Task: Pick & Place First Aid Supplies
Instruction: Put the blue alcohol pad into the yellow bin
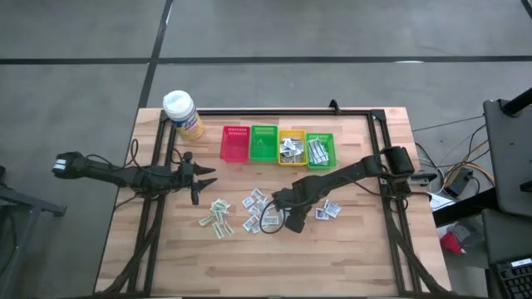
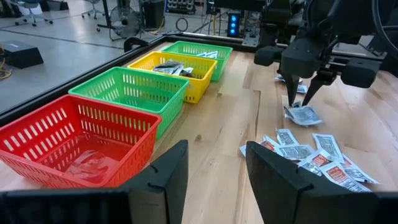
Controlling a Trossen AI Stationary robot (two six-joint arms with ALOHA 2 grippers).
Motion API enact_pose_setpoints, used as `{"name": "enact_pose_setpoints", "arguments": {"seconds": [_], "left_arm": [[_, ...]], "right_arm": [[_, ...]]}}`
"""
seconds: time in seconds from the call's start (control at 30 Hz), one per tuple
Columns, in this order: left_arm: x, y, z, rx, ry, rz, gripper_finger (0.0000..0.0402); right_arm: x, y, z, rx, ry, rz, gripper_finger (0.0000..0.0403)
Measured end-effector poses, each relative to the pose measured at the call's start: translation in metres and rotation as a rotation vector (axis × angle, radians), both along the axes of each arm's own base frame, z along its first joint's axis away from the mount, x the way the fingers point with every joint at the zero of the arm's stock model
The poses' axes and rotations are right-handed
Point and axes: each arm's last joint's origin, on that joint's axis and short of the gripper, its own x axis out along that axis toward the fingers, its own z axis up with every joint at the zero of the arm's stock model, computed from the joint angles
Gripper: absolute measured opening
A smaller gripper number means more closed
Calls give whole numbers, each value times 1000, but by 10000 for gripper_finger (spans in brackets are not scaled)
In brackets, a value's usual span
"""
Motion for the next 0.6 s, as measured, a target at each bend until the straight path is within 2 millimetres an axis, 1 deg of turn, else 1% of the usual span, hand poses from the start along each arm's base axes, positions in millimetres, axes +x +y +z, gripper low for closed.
{"name": "enact_pose_setpoints", "arguments": {"seconds": [0.27,0.4,0.6], "left_arm": [[0,0,0,0,3,0,158],[0,0,0,9,6,-2,158],[0,0,0,10,7,-3,158]], "right_arm": [[-2,0,0,-1,22,-1,43],[-8,-1,0,6,86,-1,16],[-16,-3,3,7,161,-4,9]]}}
